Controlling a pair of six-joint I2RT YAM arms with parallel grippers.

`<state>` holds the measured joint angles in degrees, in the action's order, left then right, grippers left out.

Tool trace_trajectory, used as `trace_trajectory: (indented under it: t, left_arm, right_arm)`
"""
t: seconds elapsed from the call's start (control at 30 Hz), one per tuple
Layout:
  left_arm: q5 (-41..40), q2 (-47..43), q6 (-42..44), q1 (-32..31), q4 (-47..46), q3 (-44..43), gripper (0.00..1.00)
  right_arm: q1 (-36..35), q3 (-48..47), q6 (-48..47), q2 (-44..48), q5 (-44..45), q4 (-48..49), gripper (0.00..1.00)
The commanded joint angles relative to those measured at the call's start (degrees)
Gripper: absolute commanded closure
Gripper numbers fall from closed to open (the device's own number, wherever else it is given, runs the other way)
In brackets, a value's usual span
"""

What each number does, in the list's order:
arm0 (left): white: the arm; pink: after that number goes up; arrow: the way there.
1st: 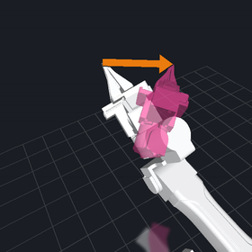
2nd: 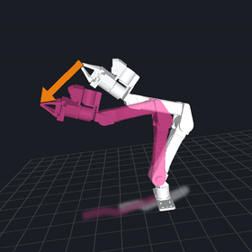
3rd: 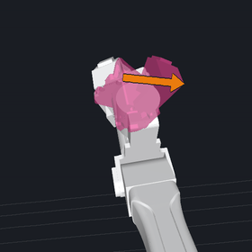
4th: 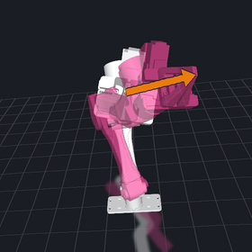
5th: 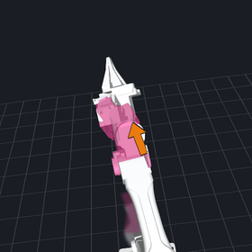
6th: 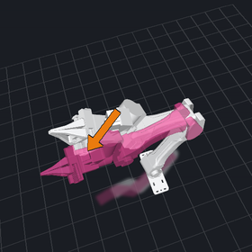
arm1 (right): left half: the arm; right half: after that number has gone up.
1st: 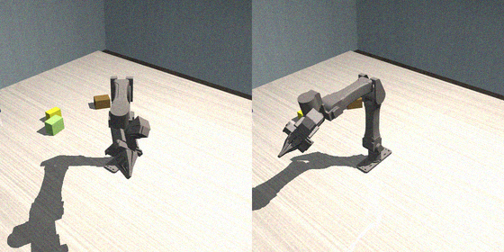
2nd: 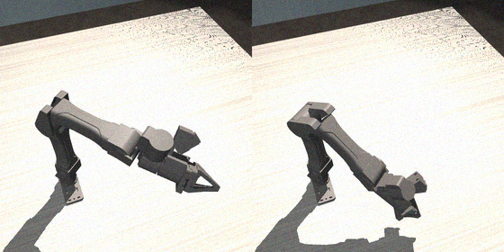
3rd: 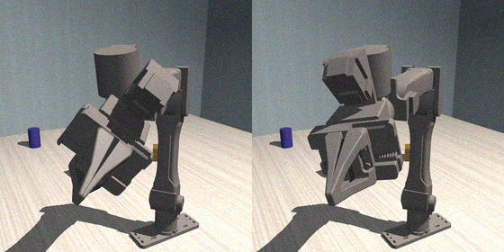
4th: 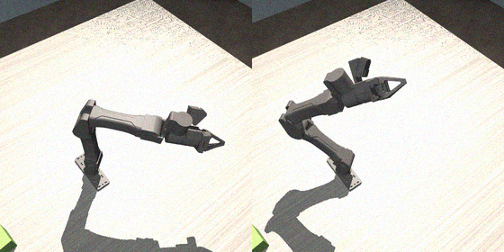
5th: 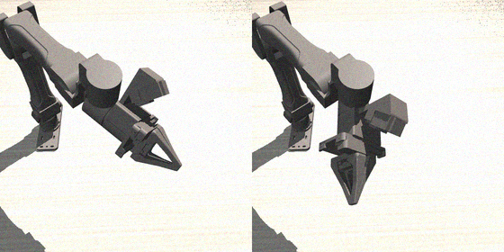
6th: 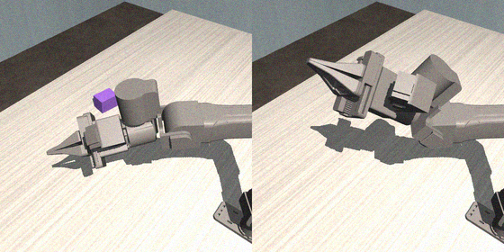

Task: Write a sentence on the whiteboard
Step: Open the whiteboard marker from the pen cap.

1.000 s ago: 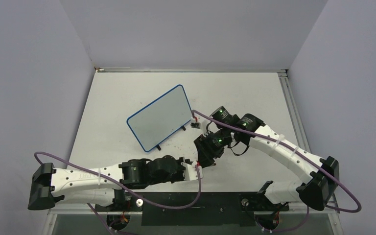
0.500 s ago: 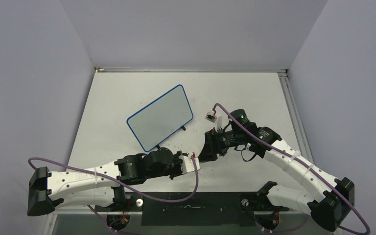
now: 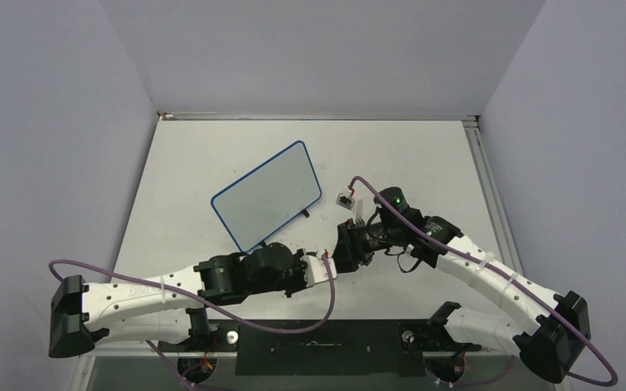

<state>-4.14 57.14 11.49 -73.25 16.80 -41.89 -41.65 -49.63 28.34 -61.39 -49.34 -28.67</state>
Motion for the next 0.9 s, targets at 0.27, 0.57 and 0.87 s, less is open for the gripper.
trace_trajectory:
  t: [0.27, 0.57, 0.87]
  left_arm:
    - [0.72, 0.25, -1.64, 0.82, -0.54, -3.12, 1.00]
    - [1.61, 0.04, -1.55, 1.27, -0.94, -2.50, 1.00]
    - [-3.24, -2.99, -0.39, 1.31, -2.63, 1.63, 1.00]
  right_arm:
    - [-1.07, 1.64, 2.63, 1.92, -0.32, 5.12, 0.67]
    - [-0.73, 0.78, 1.41, 3.88, 1.66, 5.08, 0.95]
    - [3.22, -10.34, -12.53, 5.03, 5.09, -11.75, 0.95]
